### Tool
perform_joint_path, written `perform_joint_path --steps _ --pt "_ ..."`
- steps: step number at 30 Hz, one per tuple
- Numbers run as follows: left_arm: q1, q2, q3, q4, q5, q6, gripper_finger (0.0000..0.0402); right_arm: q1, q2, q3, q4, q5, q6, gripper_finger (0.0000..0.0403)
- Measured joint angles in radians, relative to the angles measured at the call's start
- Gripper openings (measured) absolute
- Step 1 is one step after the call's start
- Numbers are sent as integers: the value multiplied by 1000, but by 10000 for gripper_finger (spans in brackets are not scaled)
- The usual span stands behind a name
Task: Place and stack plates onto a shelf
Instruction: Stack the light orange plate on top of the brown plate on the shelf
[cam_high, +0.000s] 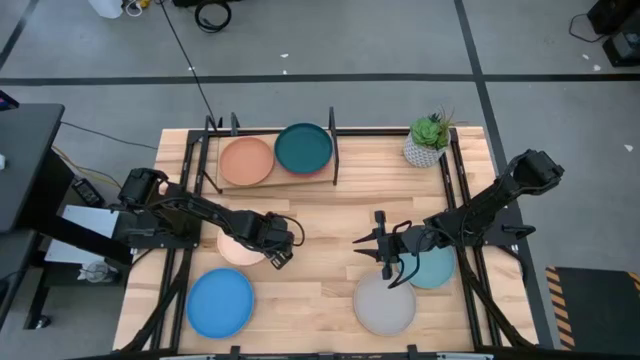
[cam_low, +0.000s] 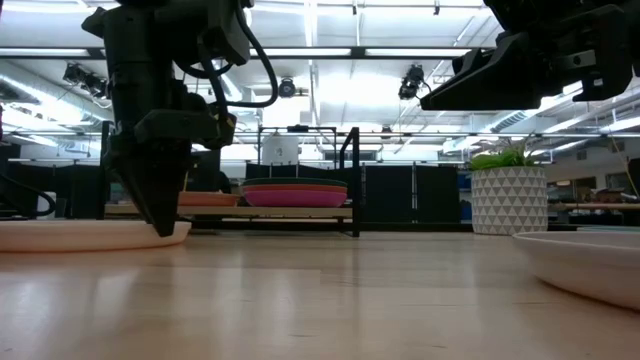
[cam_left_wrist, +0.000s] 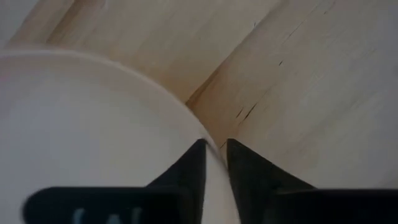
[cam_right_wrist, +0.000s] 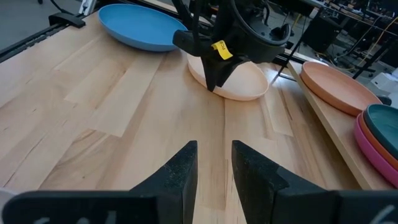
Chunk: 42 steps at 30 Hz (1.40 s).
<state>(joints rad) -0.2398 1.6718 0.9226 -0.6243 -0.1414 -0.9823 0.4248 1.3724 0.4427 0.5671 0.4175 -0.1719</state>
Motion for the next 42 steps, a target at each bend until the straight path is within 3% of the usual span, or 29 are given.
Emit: perform_joint_path --steps 5,10,15,20,25,31,36,42 --pt "0 -2 2 9 9 3 13 0 0 0 0 0 0 105" --pt "1 -2 28 3 101 3 17 0 0 0 0 0 0 105" --pt "0 -12 137 -10 179 101 15 0 0 0 0 0 0 105" --pt "-11 -19 302 -183 191 286 14 0 0 0 -5 0 4 105" --pt "-4 -19 401 -416 70 415 13 0 0 0 -7 0 8 105" --pt "33 -19 413 -607 -57 500 12 0 0 0 -8 0 11 105" --pt "73 -19 413 -650 -142 581 12 0 0 0 -8 0 11 105" --pt "157 -19 367 -654 -154 643 12 0 0 0 -10 0 11 105"
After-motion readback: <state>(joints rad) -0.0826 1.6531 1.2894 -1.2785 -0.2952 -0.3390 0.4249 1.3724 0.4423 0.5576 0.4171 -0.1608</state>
